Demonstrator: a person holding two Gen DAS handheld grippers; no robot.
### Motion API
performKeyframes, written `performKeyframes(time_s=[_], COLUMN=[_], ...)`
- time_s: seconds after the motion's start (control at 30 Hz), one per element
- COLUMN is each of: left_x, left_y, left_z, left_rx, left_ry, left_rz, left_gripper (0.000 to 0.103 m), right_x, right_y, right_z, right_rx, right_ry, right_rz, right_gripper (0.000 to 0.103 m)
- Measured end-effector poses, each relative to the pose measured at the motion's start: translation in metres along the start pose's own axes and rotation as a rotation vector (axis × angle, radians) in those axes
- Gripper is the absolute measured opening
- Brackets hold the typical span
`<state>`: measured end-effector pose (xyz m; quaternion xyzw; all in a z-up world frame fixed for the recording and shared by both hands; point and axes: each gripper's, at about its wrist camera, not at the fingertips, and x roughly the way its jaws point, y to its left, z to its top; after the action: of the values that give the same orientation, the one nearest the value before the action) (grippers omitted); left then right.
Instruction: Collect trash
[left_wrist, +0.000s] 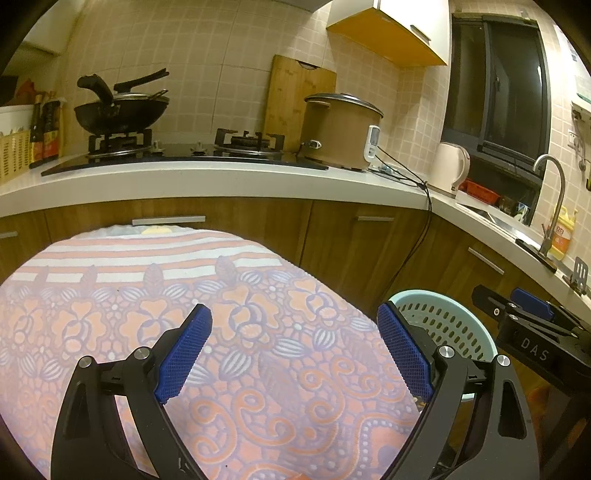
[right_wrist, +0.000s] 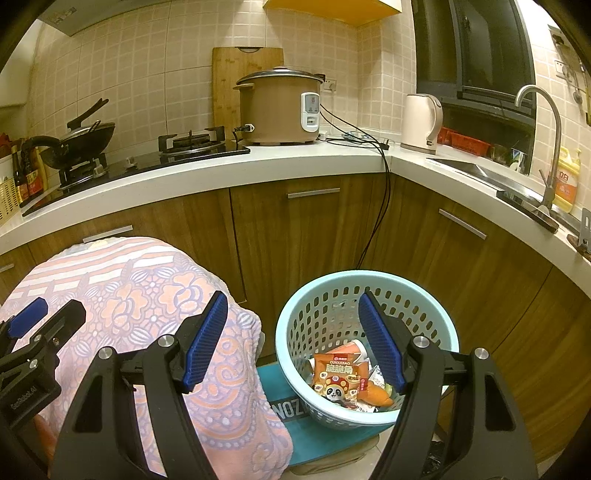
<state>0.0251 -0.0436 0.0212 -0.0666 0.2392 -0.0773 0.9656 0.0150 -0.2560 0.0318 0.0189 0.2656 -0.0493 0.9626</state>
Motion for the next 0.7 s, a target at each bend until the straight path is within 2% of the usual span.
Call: performKeyframes(time_s=[0.7], left_x=[-0.0024], left_y=[-0.0023], left_z=[-0.0009], left_rx=[0.006], left_ry=[-0.009], left_rz=[0.021], left_gripper=[0.089], right_x=[0.0043], right_y=[0.0023], right_z=[-0.0023], right_rx=[0.000], right_ry=[0.011], right_rz=[0.009], right_gripper=[0.069])
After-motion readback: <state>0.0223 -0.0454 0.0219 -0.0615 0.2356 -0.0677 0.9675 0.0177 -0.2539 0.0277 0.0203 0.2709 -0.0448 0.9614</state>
